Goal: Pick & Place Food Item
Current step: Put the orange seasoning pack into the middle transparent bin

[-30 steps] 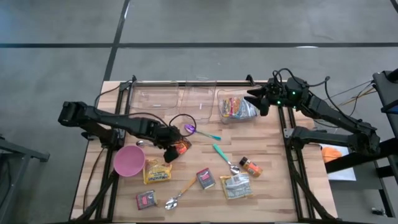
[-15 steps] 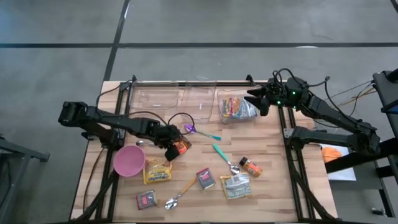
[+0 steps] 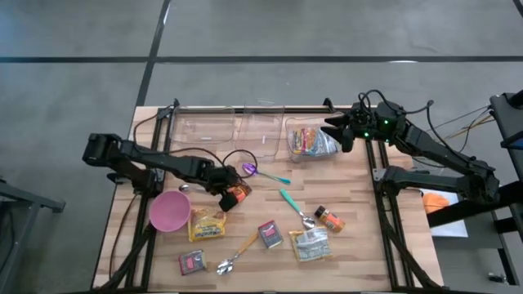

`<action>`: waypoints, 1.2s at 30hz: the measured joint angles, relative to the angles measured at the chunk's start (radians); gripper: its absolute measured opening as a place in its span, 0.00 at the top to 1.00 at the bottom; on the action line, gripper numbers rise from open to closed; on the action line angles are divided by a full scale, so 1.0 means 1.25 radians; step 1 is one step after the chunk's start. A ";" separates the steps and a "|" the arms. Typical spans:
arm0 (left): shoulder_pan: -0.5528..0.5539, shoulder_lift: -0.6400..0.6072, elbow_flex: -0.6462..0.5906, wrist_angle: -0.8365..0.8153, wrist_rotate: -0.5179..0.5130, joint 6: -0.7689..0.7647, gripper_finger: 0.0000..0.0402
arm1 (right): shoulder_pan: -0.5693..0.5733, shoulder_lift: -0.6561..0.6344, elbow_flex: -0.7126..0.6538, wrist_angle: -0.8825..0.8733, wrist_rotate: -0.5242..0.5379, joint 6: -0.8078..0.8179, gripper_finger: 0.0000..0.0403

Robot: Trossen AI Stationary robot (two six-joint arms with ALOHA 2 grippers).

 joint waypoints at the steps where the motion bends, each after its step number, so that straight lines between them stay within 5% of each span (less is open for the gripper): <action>1: 0.000 0.003 0.000 -0.001 -0.001 0.000 0.12 | 0.000 0.000 0.000 0.000 0.000 0.000 0.39; 24: -0.002 0.108 0.004 0.002 -0.005 0.043 0.13 | 0.000 0.000 -0.001 0.000 0.000 0.000 0.39; 36: -0.002 0.110 0.001 -0.001 -0.009 0.045 0.51 | 0.000 0.000 -0.001 0.000 -0.001 0.000 0.39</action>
